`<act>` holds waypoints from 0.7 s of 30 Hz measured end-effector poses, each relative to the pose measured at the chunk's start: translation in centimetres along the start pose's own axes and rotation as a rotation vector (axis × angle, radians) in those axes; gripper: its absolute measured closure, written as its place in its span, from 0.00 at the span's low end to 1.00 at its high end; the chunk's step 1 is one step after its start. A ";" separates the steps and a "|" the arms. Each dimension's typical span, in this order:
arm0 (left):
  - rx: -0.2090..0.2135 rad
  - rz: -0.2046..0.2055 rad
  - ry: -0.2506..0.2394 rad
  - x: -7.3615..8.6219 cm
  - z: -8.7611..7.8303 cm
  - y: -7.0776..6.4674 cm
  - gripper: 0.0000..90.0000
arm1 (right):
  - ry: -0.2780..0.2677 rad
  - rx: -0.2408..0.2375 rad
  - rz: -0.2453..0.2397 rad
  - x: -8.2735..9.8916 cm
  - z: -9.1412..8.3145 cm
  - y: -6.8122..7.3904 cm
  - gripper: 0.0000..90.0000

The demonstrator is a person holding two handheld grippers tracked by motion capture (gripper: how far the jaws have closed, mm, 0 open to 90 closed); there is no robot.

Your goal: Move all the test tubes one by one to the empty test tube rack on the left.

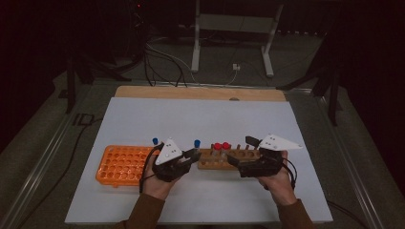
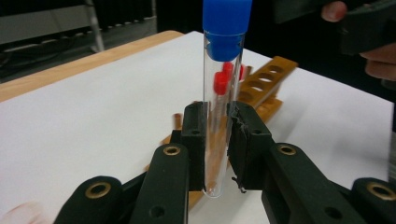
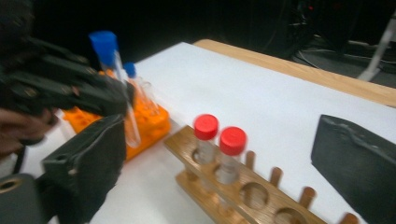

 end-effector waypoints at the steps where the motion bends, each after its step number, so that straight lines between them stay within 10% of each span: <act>1: -0.011 -0.005 -0.005 0.1 -0.3 0.3 0.86 | 0.005 0.016 -0.005 0.1 0.0 -0.2 0.03; 21: -0.220 -0.104 -0.053 3.0 -6.9 6.6 0.86 | -0.010 0.080 0.030 0.3 -0.7 -1.8 0.00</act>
Point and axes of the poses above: each handheld gripper's, and its own axes: z roughly forward along the jaws, x roughly out of its underside, y roughly to its left, the point moved 4 cm from there along z, roughly forward along the jaws, and after that the axes turned 4 degrees about x, right-handed, at the moved point
